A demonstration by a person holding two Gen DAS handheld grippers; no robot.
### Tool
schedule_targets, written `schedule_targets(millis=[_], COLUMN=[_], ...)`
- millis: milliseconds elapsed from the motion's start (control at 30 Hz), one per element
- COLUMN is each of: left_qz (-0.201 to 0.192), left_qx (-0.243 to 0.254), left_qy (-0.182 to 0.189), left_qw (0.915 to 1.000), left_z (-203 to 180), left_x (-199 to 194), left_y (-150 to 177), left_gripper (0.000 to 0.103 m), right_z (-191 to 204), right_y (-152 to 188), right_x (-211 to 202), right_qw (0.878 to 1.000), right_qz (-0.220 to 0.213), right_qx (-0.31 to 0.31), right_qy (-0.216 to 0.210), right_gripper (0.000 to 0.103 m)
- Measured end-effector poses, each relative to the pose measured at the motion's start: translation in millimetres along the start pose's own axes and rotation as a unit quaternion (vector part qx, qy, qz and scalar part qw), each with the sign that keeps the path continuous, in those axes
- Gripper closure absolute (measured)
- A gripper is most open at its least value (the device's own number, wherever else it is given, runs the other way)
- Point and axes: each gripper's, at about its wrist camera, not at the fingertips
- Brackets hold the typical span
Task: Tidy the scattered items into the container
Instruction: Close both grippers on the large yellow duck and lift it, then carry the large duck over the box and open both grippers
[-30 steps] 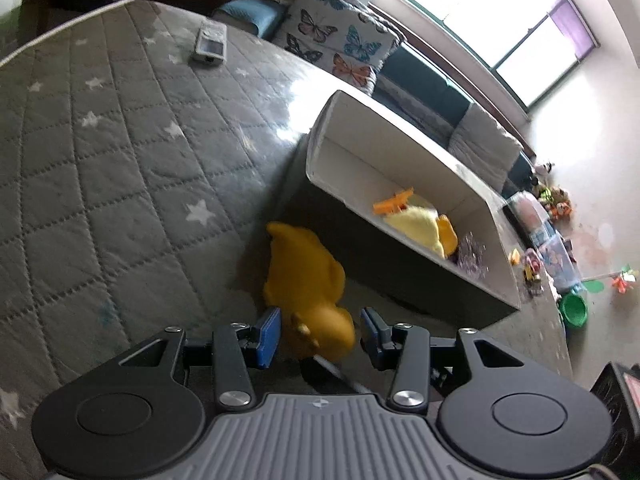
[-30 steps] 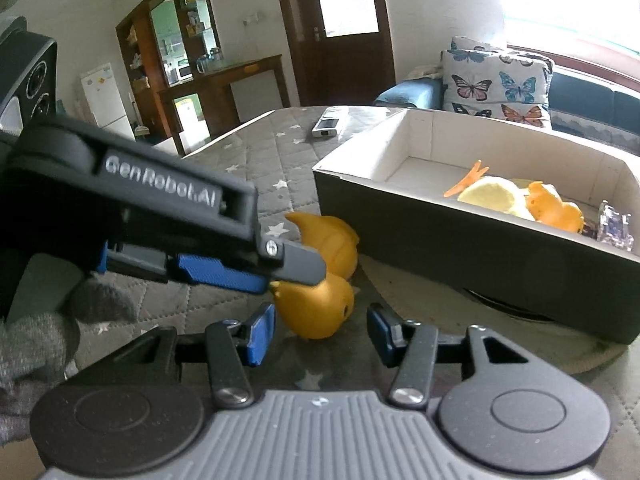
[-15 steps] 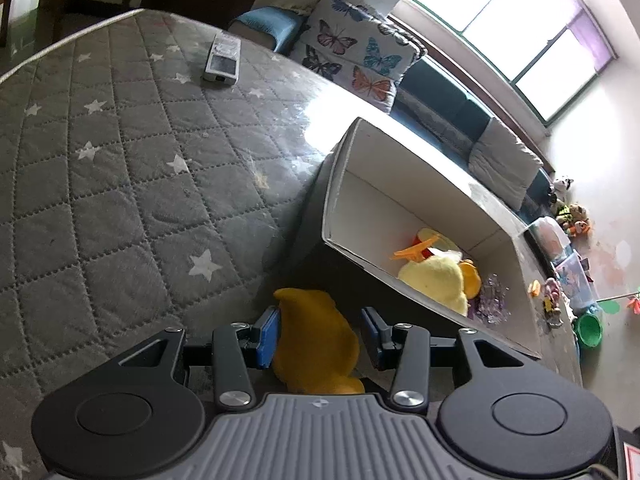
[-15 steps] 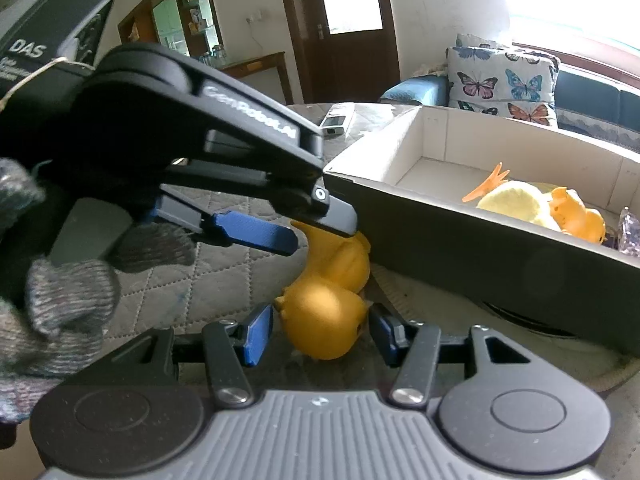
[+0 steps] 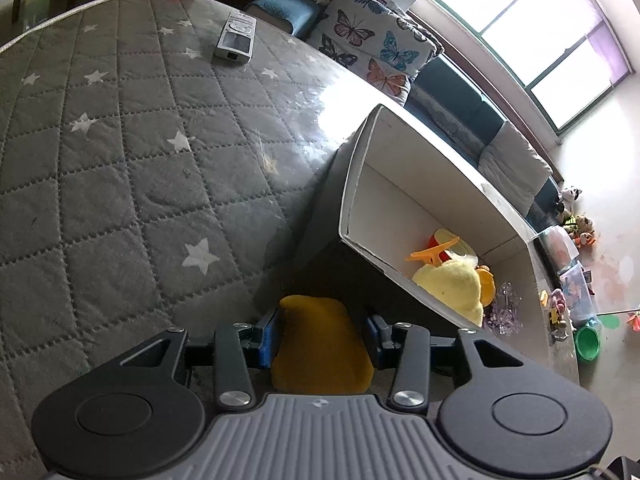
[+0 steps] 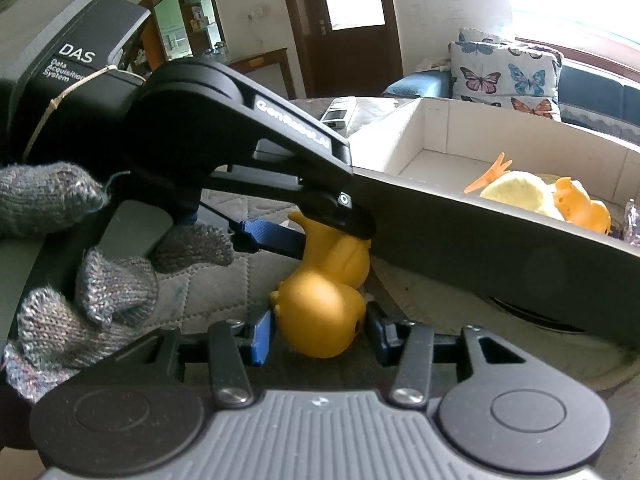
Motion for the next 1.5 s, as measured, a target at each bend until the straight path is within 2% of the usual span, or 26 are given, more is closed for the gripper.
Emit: schedule_targets(millis=[233, 467, 633, 800, 1100, 1300, 1500], left_qz=[-0.016, -0.055, -0.077, -0.084, -0.045, -0.010, 0.009], left_qx=[0.006, 0.036, 0.062, 0.084, 0.080, 0.062, 0.057], left_qy=[0.007, 0.026, 0.038, 0.039, 0.032, 0.026, 0.018], left_qw=[0.9998, 0.9975, 0.9943, 0.9921, 0.9952, 0.9977, 0.9982], left_z=[-6.9, -38.2, -66.7, -91.9, -96.8, -83.2, -75.2], left_x=[-22.6, -55.4, -62.6, -49.1, 8.6, 42.4, 60.4], left_y=[8.8, 5.0, -13.8, -42.8, -83.6, -92.5, -91.4], left_gripper=[0.058, 0.058, 0.058, 0.058, 0.058, 0.058, 0.058], right_z=[8.7, 11.2, 1.7, -18.3, -57.4, -73.1, -79.0], right_y=[2.1, -7.2, -30.0, -57.2, -90.1, -89.7, -85.0], right_x=[-17.6, -52.4, -63.4, -57.0, -13.5, 13.0, 25.8], right_qw=[1.000, 0.998, 0.995, 0.994, 0.998, 0.999, 1.000], right_qz=[-0.013, -0.056, -0.086, -0.096, -0.062, -0.026, -0.005], right_qx=[-0.020, -0.042, -0.048, -0.042, -0.009, 0.008, 0.018], right_qy=[-0.004, 0.002, 0.016, 0.025, 0.030, 0.026, 0.024], right_gripper=[0.056, 0.056, 0.056, 0.056, 0.056, 0.056, 0.055])
Point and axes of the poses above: each gripper's, at about its wrist camera, not at the fingertips, and x roughly the way its jaws point, z to its left, y to its underside, and after that the axes turned 2 degrees about -y, right-handed
